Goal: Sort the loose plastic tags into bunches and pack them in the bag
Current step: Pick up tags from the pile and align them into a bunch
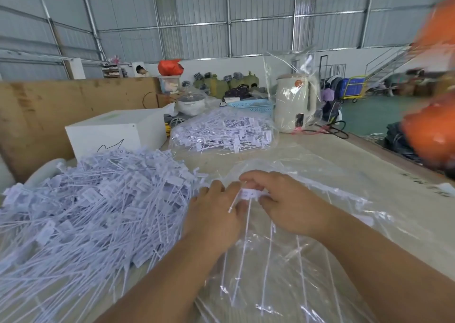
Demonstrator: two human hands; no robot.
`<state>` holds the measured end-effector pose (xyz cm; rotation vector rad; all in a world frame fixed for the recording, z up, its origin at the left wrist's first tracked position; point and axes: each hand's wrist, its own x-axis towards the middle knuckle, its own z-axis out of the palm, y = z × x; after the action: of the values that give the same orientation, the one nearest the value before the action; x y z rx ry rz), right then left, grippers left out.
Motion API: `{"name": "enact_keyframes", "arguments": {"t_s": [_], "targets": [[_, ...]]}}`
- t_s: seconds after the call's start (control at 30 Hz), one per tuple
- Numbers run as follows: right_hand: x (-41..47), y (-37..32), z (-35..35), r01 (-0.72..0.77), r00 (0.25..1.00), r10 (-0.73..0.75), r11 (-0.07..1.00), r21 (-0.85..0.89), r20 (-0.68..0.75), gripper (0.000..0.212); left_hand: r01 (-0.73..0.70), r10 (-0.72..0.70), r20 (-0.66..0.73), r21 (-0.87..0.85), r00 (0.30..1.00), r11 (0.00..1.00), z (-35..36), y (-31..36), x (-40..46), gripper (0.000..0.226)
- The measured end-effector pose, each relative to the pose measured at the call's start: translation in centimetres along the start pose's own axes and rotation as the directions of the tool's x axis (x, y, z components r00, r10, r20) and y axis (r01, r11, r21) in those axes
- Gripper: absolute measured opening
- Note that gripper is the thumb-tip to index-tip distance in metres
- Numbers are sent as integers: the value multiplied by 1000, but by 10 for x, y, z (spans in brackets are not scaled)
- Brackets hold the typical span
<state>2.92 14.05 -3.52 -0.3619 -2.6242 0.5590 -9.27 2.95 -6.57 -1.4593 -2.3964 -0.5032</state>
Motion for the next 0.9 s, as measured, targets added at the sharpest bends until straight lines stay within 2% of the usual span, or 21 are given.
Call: {"name": "enact_keyframes", "arguments": {"t_s": [0.13,0.23,0.33,0.43,0.53,0.6,0.7,0.8,0.9], "targets": [[-4,-4,-7,-34,995,36,999,22,-98,51,41,-48,-30,-192,998,981,-6,-2,1,35],[-9,-9,-10,-66,978,60,997,-27,-201,50,110,-138,-96,-249,986,962,-8,-2,1,37],[-10,-16,-15,-106,975,85,990,-95,-204,48,165,-241,-161,-382,957,909,-10,-2,-2,32],[-13,-20,-19,-143,973,106,974,-178,-203,30,200,-324,-160,-518,933,832,-13,-3,-2,29],[-14,-22,-18,-182,977,145,948,-261,-155,13,191,-353,-191,-565,916,803,-14,-5,-3,26],[-12,-19,-16,-203,978,172,914,-351,-117,5,136,-315,-245,-550,917,824,-16,-2,-5,23],[-8,-7,-14,-282,956,290,851,-443,-50,10,-16,-192,-373,-488,908,873,-19,2,-5,27],[-6,5,-12,-390,899,438,817,-426,18,7,-112,-61,-454,-344,889,932,-22,2,-6,23],[-5,12,-12,-453,847,529,771,-447,54,33,-168,44,-480,-219,876,961,-19,3,-6,22]]}}
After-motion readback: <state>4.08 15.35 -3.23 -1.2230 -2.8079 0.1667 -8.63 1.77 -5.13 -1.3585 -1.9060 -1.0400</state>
